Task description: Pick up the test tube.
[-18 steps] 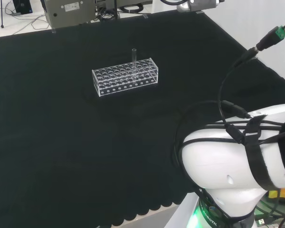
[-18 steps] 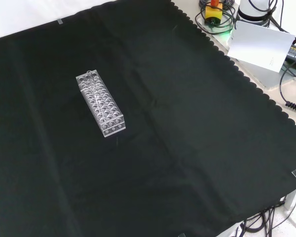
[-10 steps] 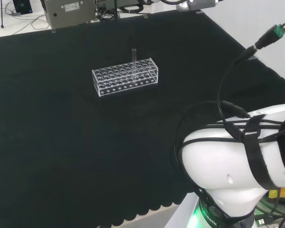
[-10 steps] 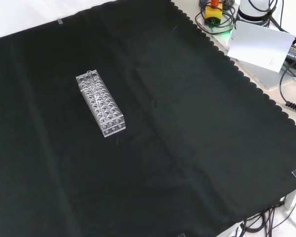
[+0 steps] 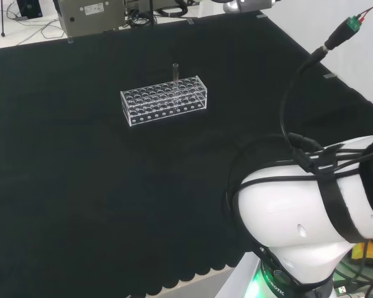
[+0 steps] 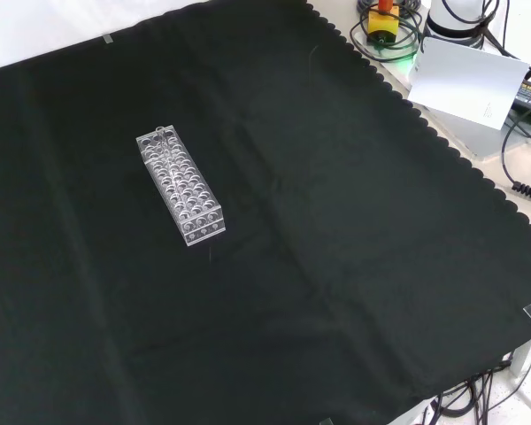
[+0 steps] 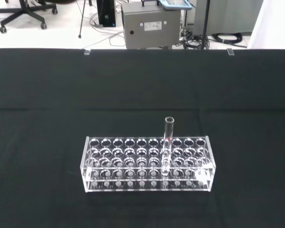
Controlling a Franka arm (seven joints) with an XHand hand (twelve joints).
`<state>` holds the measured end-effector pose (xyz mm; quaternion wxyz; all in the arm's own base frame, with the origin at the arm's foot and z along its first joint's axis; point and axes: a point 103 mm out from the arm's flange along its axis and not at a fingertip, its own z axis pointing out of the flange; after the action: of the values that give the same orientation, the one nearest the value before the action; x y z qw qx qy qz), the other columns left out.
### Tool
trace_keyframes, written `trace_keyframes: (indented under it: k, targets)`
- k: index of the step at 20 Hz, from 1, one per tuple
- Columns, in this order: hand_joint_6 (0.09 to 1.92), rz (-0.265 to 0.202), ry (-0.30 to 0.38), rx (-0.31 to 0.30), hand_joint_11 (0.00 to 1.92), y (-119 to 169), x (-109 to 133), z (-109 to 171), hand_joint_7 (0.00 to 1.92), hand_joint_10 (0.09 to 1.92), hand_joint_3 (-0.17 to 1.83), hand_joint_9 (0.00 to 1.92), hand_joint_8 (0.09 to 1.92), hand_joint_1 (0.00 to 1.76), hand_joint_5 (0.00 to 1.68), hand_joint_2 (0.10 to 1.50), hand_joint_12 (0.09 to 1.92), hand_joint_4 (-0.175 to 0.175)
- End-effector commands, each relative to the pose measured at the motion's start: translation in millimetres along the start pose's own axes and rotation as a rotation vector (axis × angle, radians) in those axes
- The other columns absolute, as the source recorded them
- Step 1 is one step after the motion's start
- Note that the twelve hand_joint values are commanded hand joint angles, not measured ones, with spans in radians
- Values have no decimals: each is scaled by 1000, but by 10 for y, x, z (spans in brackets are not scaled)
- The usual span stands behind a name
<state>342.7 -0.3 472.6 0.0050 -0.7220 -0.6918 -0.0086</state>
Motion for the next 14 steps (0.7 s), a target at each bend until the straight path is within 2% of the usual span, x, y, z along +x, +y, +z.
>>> trace_keyframes:
  k: [1, 7, 14]
  targets:
    - [87, -32, 20, 35, 0, 470, -9, 202, 0, 949, 447, 45, 775, 757, 131, 784, 1568, -71]
    - [87, -59, -15, 86, 3, 808, 15, 386, 52, 969, 463, 100, 860, 771, 176, 782, 1601, -83]
    - [87, -67, -31, 160, 19, 1179, -4, 620, 97, 971, 472, 140, 885, 779, 194, 780, 1605, -87]
